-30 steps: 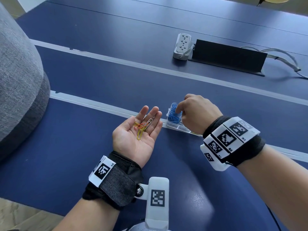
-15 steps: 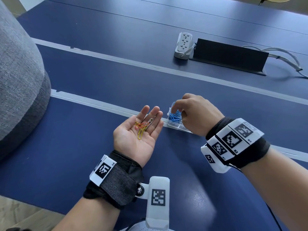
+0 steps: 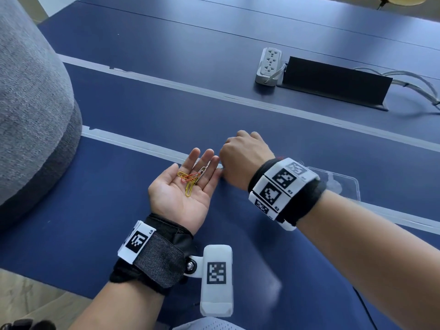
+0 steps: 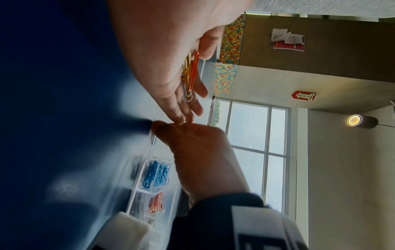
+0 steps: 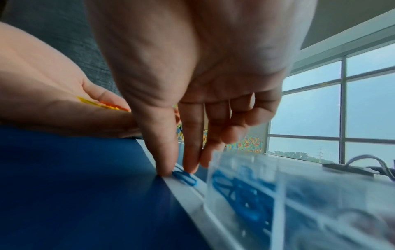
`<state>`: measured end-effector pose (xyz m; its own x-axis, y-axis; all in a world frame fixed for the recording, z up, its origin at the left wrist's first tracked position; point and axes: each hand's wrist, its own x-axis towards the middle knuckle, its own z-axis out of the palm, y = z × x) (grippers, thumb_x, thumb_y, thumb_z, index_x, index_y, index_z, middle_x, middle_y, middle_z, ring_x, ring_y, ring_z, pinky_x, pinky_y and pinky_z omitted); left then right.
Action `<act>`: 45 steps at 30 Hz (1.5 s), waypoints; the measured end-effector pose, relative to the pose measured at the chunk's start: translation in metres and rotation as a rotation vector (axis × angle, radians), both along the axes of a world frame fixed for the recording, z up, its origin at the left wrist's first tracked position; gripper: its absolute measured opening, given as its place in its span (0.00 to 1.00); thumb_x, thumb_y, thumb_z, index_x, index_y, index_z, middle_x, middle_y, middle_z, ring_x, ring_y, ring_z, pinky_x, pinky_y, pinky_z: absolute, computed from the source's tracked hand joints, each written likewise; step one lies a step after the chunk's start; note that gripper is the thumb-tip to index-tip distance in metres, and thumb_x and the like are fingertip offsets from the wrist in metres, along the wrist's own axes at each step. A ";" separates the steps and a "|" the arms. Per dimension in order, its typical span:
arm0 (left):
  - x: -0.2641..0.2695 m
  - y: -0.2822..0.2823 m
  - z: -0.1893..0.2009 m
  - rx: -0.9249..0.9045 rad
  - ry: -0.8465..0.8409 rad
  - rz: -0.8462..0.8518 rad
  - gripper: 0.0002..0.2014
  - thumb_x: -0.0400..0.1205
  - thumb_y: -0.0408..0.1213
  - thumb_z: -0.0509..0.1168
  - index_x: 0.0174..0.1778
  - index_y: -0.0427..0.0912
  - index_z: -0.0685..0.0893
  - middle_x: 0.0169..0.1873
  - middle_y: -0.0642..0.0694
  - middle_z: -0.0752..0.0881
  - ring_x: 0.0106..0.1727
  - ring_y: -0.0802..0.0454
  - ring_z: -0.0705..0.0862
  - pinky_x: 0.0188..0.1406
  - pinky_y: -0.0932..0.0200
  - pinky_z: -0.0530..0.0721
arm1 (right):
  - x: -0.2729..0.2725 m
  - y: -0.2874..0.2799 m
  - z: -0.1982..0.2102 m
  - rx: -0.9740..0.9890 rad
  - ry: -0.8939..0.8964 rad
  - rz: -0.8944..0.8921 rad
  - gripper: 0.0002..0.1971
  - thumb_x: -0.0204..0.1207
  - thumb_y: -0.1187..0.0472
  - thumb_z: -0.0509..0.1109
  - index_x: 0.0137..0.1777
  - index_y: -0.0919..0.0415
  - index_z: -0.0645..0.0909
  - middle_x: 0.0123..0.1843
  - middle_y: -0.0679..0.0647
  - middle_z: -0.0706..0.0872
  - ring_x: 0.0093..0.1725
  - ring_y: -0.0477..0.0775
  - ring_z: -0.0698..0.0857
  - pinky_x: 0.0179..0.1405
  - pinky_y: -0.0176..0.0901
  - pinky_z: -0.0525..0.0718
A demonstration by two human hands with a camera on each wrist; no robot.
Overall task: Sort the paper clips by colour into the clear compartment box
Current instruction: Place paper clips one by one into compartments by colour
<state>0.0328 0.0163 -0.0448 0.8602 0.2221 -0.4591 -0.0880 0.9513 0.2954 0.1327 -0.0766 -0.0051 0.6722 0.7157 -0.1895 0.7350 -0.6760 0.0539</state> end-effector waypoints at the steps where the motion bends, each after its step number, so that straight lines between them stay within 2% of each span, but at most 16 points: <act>1: -0.001 0.001 -0.001 0.002 0.000 0.001 0.20 0.85 0.41 0.48 0.55 0.35 0.83 0.59 0.33 0.86 0.60 0.36 0.86 0.65 0.42 0.79 | -0.001 0.002 0.001 -0.006 -0.009 0.000 0.16 0.76 0.57 0.61 0.27 0.55 0.64 0.44 0.51 0.82 0.54 0.57 0.75 0.48 0.45 0.63; 4: -0.001 0.001 -0.002 0.005 0.010 0.006 0.20 0.85 0.41 0.48 0.54 0.35 0.83 0.60 0.33 0.86 0.61 0.36 0.86 0.66 0.42 0.78 | -0.003 0.006 0.003 -0.033 -0.004 0.015 0.19 0.75 0.59 0.61 0.25 0.53 0.58 0.36 0.49 0.73 0.47 0.55 0.70 0.48 0.45 0.62; 7: -0.001 0.001 -0.002 -0.003 0.011 0.011 0.20 0.85 0.41 0.48 0.54 0.35 0.83 0.59 0.33 0.86 0.61 0.36 0.85 0.67 0.42 0.77 | -0.003 0.005 0.002 -0.021 0.027 0.009 0.17 0.74 0.57 0.61 0.25 0.55 0.64 0.29 0.48 0.70 0.42 0.55 0.69 0.47 0.44 0.62; 9: -0.001 0.001 -0.003 -0.012 0.006 0.009 0.20 0.85 0.40 0.48 0.54 0.35 0.83 0.59 0.33 0.86 0.63 0.36 0.85 0.68 0.42 0.77 | 0.002 -0.001 0.003 0.089 0.099 -0.067 0.12 0.73 0.55 0.62 0.29 0.57 0.76 0.31 0.50 0.79 0.40 0.57 0.74 0.46 0.43 0.66; 11: -0.002 0.001 -0.003 -0.007 0.010 -0.006 0.19 0.84 0.39 0.48 0.54 0.36 0.83 0.59 0.35 0.87 0.64 0.37 0.84 0.68 0.43 0.77 | 0.010 -0.012 0.009 0.241 0.193 -0.157 0.09 0.70 0.56 0.64 0.36 0.55 0.85 0.38 0.52 0.88 0.40 0.59 0.82 0.46 0.43 0.79; 13: -0.001 -0.002 -0.002 0.005 0.016 -0.026 0.18 0.84 0.38 0.49 0.54 0.37 0.84 0.59 0.36 0.87 0.64 0.38 0.84 0.68 0.43 0.77 | 0.019 -0.026 0.014 0.303 0.246 -0.214 0.08 0.69 0.59 0.65 0.38 0.55 0.87 0.41 0.53 0.90 0.42 0.60 0.86 0.47 0.49 0.85; 20: 0.005 -0.021 0.002 0.013 0.003 -0.124 0.18 0.83 0.38 0.50 0.55 0.37 0.83 0.60 0.35 0.86 0.65 0.38 0.83 0.66 0.43 0.78 | 0.024 -0.059 0.014 0.222 0.255 -0.308 0.06 0.68 0.59 0.67 0.38 0.56 0.87 0.38 0.54 0.89 0.40 0.61 0.86 0.43 0.52 0.88; 23: 0.006 -0.029 0.004 0.009 0.002 -0.155 0.18 0.83 0.39 0.50 0.55 0.36 0.83 0.60 0.34 0.86 0.65 0.37 0.83 0.67 0.43 0.77 | 0.020 -0.063 0.010 0.279 0.252 -0.298 0.08 0.69 0.61 0.65 0.38 0.56 0.87 0.39 0.53 0.89 0.40 0.61 0.86 0.43 0.52 0.87; 29: 0.005 -0.038 0.009 -0.029 -0.012 -0.228 0.21 0.83 0.42 0.50 0.61 0.34 0.81 0.62 0.30 0.84 0.65 0.34 0.83 0.68 0.40 0.76 | 0.011 -0.071 0.019 0.437 0.240 -0.202 0.10 0.74 0.64 0.66 0.44 0.52 0.88 0.42 0.48 0.91 0.43 0.52 0.86 0.47 0.45 0.85; 33: 0.007 -0.043 0.012 -0.060 -0.025 -0.261 0.24 0.82 0.44 0.52 0.67 0.32 0.79 0.64 0.31 0.83 0.66 0.34 0.82 0.69 0.39 0.74 | -0.001 -0.075 0.029 0.558 0.272 -0.035 0.07 0.73 0.60 0.71 0.46 0.51 0.89 0.34 0.43 0.83 0.30 0.36 0.77 0.37 0.31 0.78; 35: 0.008 -0.047 0.013 -0.062 -0.047 -0.278 0.25 0.82 0.44 0.51 0.66 0.31 0.79 0.60 0.33 0.85 0.63 0.36 0.84 0.70 0.39 0.74 | -0.007 -0.075 0.031 0.515 0.316 0.045 0.07 0.73 0.57 0.72 0.49 0.48 0.89 0.36 0.45 0.82 0.32 0.38 0.78 0.38 0.37 0.80; 38: 0.008 -0.053 0.014 -0.063 -0.068 -0.301 0.23 0.82 0.43 0.50 0.63 0.31 0.78 0.45 0.36 0.88 0.44 0.42 0.89 0.62 0.47 0.78 | -0.013 -0.075 0.023 0.391 0.320 0.064 0.08 0.73 0.53 0.70 0.50 0.46 0.87 0.43 0.49 0.83 0.42 0.52 0.82 0.41 0.51 0.84; 40: 0.008 -0.055 0.012 -0.058 -0.050 -0.300 0.21 0.83 0.40 0.49 0.57 0.31 0.82 0.40 0.40 0.85 0.35 0.48 0.86 0.61 0.53 0.76 | -0.016 -0.075 0.015 0.395 0.300 0.046 0.08 0.73 0.53 0.69 0.48 0.47 0.87 0.45 0.50 0.84 0.45 0.55 0.83 0.42 0.53 0.84; 42: 0.008 -0.056 0.008 -0.038 -0.021 -0.294 0.21 0.84 0.37 0.49 0.44 0.32 0.87 0.38 0.42 0.84 0.33 0.50 0.84 0.60 0.56 0.73 | -0.021 -0.076 0.008 0.435 0.281 0.052 0.07 0.72 0.55 0.67 0.45 0.49 0.87 0.47 0.50 0.86 0.46 0.57 0.84 0.41 0.54 0.85; 43: 0.008 -0.057 0.007 -0.021 -0.008 -0.297 0.21 0.84 0.36 0.49 0.42 0.33 0.87 0.38 0.42 0.84 0.34 0.50 0.85 0.59 0.57 0.73 | -0.025 -0.076 0.005 0.454 0.270 0.063 0.07 0.71 0.55 0.67 0.44 0.49 0.87 0.47 0.50 0.87 0.46 0.58 0.85 0.40 0.55 0.85; 45: 0.007 -0.057 0.003 0.021 0.022 -0.304 0.18 0.84 0.36 0.50 0.52 0.32 0.85 0.44 0.41 0.86 0.40 0.49 0.86 0.57 0.56 0.78 | -0.031 -0.078 0.002 0.521 0.254 0.073 0.06 0.70 0.57 0.68 0.42 0.50 0.88 0.46 0.50 0.88 0.43 0.57 0.86 0.37 0.53 0.86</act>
<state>0.0401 -0.0406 -0.0415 0.8785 -0.0340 -0.4765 0.2062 0.9267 0.3142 0.1021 -0.1548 -0.0031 0.5969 0.8007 0.0518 0.7274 -0.5128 -0.4560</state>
